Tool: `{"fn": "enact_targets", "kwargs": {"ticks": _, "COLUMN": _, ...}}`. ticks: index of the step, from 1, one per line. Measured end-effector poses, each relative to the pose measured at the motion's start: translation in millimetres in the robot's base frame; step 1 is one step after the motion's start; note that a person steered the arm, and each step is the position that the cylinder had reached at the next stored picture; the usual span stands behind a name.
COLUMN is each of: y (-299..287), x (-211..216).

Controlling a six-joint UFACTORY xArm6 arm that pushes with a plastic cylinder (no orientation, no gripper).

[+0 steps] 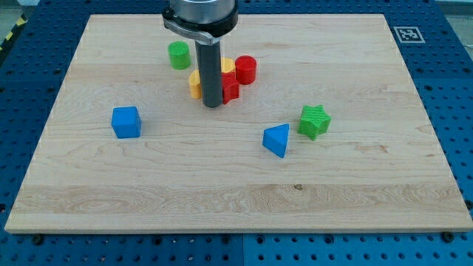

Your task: Separate the red star and the yellow heart from the group of blocks

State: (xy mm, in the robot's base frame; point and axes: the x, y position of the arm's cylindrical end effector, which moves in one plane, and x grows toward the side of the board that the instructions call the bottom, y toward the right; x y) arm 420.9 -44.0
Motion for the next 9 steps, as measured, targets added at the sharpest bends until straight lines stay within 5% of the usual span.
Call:
{"fn": "enact_targets", "kwargs": {"ticks": 2, "y": 25, "x": 45}}
{"fn": "enact_targets", "kwargs": {"ticks": 4, "y": 103, "x": 0}}
{"fn": "enact_targets", "kwargs": {"ticks": 9, "y": 33, "x": -33}}
